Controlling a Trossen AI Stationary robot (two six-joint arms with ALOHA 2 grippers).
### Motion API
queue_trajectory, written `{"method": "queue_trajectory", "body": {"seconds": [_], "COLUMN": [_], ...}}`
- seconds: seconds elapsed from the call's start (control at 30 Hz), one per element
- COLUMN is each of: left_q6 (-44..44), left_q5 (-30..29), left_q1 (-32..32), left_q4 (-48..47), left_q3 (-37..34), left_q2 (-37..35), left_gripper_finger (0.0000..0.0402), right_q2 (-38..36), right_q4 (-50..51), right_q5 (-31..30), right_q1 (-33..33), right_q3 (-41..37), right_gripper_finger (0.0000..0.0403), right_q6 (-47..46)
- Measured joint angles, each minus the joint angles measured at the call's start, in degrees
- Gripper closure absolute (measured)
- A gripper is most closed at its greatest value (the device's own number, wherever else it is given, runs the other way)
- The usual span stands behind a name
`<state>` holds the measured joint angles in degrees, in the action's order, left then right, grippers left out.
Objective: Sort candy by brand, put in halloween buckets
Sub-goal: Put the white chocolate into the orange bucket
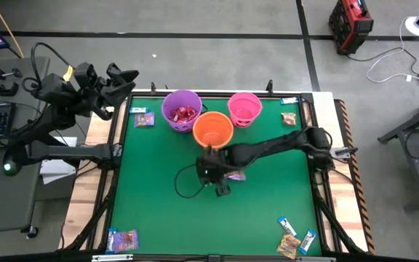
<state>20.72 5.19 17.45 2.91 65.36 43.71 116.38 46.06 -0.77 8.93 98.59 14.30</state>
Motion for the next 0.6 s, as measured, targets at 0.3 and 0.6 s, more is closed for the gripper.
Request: {"method": "queue_trajectory", "body": {"seconds": [0.3,0.6], "left_q6": [-0.45,-0.38], "left_q5": [0.0,0.52], "left_q1": [0.0,0.0], "left_q4": [-2.94,-8.69], "left_q3": [0.0,0.0], "left_q2": [0.11,0.1], "left_gripper_finger": [0.0174,0.0174], "right_q2": [-10.8,-24.17], "right_q4": [3.18,-17.22], "right_q5": [-11.21,-1.67], "right_q1": [-9.23,-19.56], "right_q3": [8.94,-17.84], "right_gripper_finger": [0.0401,0.0402], "right_q6": [-0.98,-16.84]}}
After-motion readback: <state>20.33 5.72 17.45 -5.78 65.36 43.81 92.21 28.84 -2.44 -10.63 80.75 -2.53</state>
